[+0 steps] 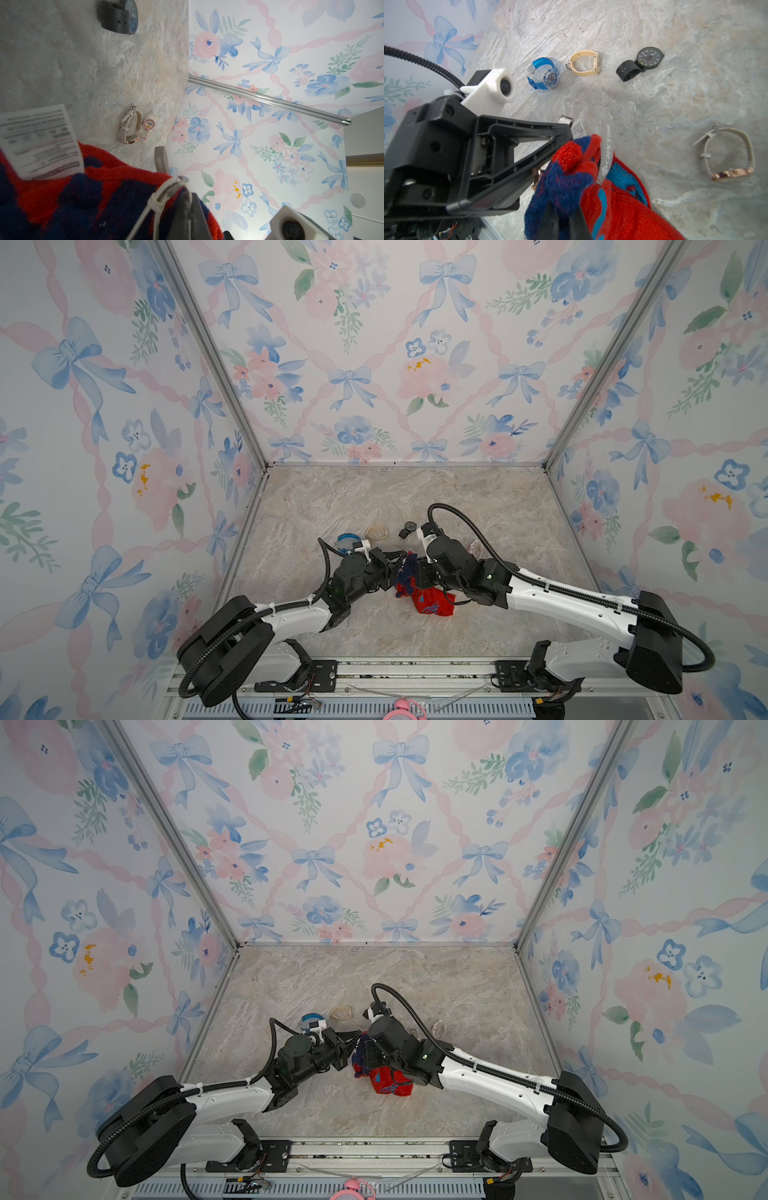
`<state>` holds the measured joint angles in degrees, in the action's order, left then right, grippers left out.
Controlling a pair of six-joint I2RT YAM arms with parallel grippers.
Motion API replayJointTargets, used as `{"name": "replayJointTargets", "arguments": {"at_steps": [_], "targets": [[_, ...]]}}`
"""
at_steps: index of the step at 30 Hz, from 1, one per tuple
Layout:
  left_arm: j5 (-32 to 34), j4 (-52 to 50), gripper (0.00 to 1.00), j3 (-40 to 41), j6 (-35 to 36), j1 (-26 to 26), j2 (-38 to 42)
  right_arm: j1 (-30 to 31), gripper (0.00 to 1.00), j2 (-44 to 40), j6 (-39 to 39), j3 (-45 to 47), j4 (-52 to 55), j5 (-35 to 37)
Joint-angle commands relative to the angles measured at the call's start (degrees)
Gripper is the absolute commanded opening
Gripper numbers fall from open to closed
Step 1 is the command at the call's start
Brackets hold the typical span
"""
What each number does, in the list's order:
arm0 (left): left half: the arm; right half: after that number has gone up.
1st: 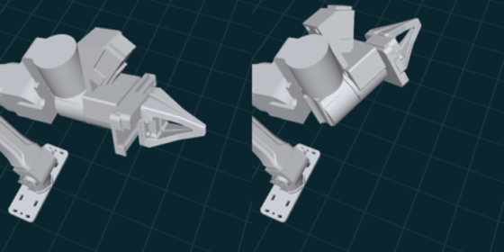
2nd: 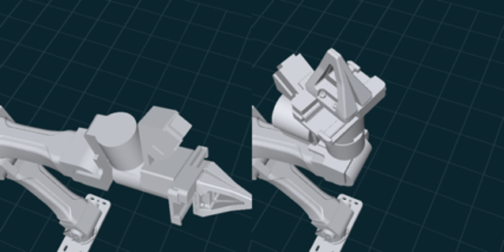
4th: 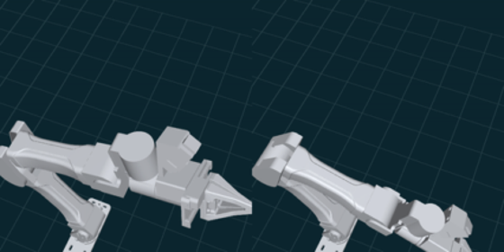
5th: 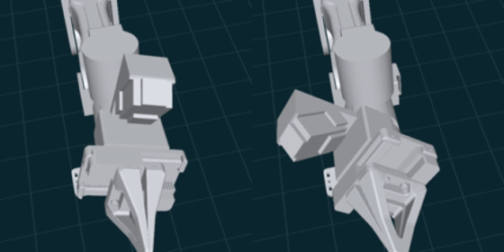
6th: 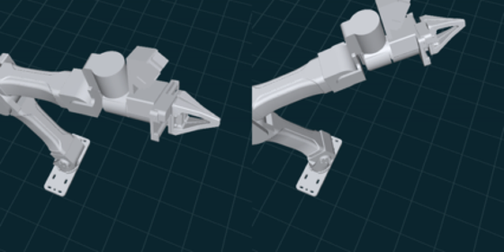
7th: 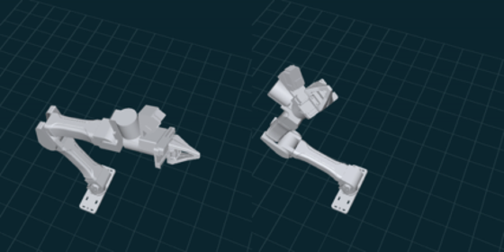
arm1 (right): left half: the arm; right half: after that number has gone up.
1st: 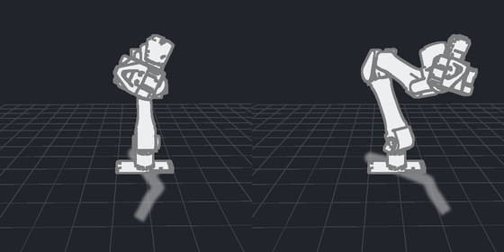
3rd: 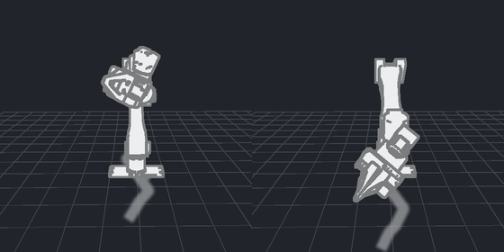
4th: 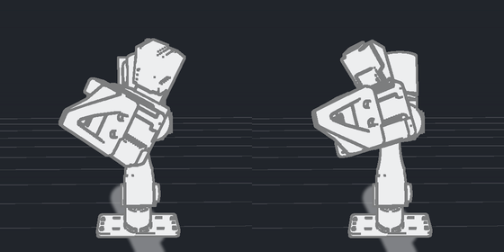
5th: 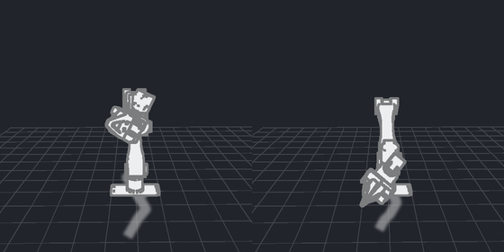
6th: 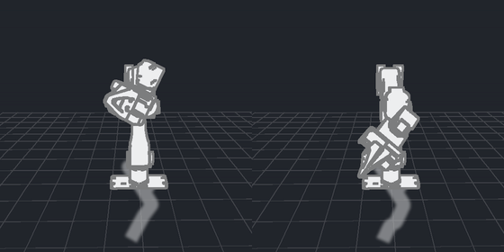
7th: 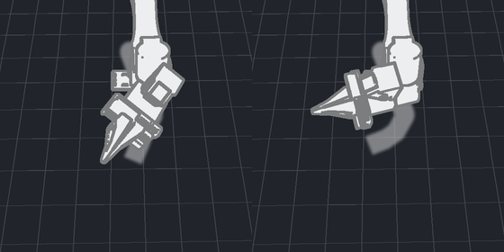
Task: Wipe the watch dial
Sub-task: Wipe the dirt from the watch dial.
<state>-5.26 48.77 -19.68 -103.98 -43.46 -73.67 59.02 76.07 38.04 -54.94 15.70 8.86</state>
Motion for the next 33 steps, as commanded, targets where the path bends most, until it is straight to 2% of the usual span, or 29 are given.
{"name": "replayJointTargets", "arguments": {"at_steps": [1,4,10,16,23,29,33], "targets": [[-0.99,1.59,0.0,0.0,0.78,-0.31,0.18,3.05,0.0,0.48,0.92,-2.1,-0.98,-0.5],[-1.26,1.57,0.0,-0.37,0.81,-0.35,-0.07,3.83,0.0,1.61,0.73,-2.78,-0.91,0.14],[-0.88,1.59,0.0,0.32,0.73,-0.31,0.96,0.14,0.0,-1.0,1.32,0.46,-1.68,0.15],[-0.94,1.58,0.0,0.15,0.74,-0.31,0.38,3.43,0.0,0.29,1.4,-2.04,-0.85,-0.1],[-0.82,1.59,0.0,0.26,0.78,-0.3,0.82,-0.36,0.0,-1.67,1.74,1.28,-2.29,-0.42],[-0.87,1.59,0.0,0.25,0.72,-0.31,0.3,3.65,0.0,-0.07,1.25,-1.36,-1.99,-0.62],[-0.92,1.59,0.0,-0.05,0.76,-0.32,0.37,1.78,0.0,-0.54,1.14,0.36,-2.36,-0.25]]}}
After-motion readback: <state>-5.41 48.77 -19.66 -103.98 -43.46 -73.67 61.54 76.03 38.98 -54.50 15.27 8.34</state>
